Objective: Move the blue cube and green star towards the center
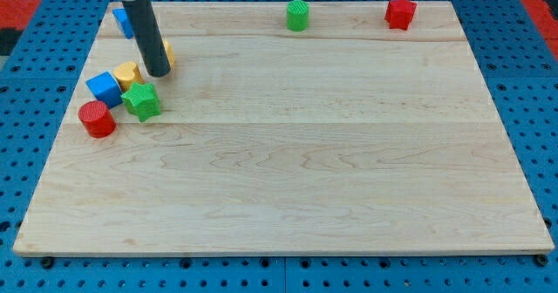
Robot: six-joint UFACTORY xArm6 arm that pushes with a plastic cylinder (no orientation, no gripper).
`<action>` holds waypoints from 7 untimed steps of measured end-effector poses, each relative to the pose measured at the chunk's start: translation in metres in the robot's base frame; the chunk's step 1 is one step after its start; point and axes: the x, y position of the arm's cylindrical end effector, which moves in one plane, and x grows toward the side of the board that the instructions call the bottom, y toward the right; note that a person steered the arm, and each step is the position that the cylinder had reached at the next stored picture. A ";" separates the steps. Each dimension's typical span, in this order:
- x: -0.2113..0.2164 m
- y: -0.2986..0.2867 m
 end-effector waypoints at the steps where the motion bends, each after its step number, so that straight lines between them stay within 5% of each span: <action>1: -0.012 -0.044; 2: -0.031 -0.066; 7: 0.064 -0.087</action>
